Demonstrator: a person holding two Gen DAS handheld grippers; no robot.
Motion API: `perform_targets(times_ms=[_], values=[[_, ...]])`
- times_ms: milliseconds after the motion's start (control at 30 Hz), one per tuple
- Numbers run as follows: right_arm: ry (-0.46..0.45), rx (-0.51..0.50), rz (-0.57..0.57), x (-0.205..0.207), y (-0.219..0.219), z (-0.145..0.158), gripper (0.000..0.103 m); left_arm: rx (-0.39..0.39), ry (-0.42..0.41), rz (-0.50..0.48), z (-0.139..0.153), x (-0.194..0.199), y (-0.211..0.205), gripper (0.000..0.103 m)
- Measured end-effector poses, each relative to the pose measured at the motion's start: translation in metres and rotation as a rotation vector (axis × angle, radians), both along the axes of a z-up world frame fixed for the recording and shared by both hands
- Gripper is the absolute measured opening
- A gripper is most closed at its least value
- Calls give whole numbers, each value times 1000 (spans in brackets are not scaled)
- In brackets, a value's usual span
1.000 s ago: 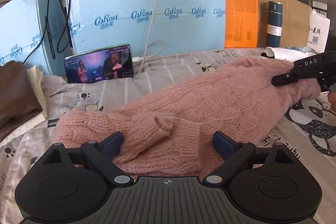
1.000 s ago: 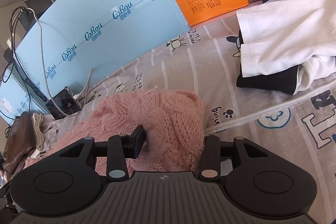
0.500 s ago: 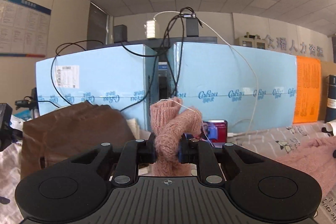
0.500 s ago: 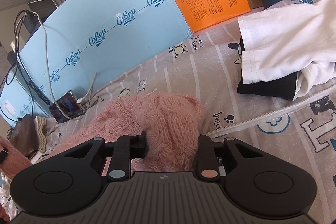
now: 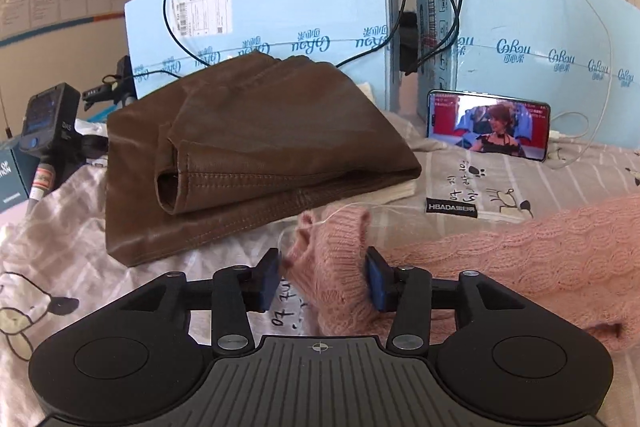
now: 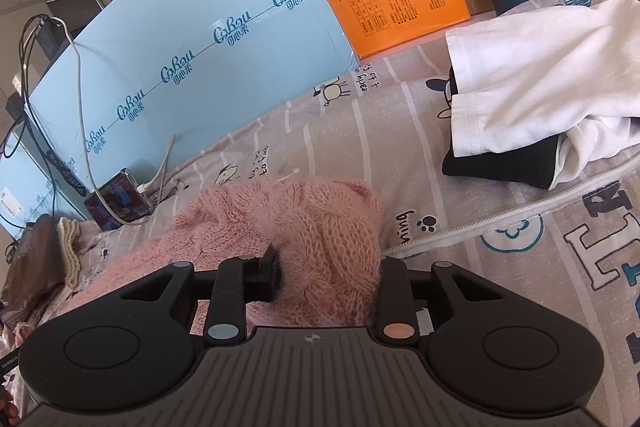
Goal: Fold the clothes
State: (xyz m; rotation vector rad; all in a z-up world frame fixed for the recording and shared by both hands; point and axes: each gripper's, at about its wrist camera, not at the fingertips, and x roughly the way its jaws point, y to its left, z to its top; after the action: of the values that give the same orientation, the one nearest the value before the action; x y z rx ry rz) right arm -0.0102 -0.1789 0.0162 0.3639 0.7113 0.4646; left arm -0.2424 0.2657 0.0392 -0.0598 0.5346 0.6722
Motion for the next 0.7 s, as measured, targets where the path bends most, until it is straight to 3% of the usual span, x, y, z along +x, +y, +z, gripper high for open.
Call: perform_targets(times_ms=[200,267,333,400,467,533,567,700], values=[[-37,-51,-54,-3,-4,6,53,147,59,85,3,-5,8,54],[-79,-102,-67,-6,-4,13,66,197,54,128,9,-14,10,56],[-137,-146,-59,-10,-5,20,70,259,34,179,16,-23,10,61],[-228,-190,-20,-15,-4,29,75,283,-18,165,25,-31,7,63],[-311,-233,29,-18,-1,37,81,273,-95,14,35,-32,-5,68],[-389,-265,124,-19,8,44,84,260,-164,-181,44,-28,-22,81],[-410,-271,179,-18,14,46,85,265,-167,-268,47,-21,-32,87],[-412,-272,377,-5,43,48,87,321,-115,-447,48,22,-65,87]])
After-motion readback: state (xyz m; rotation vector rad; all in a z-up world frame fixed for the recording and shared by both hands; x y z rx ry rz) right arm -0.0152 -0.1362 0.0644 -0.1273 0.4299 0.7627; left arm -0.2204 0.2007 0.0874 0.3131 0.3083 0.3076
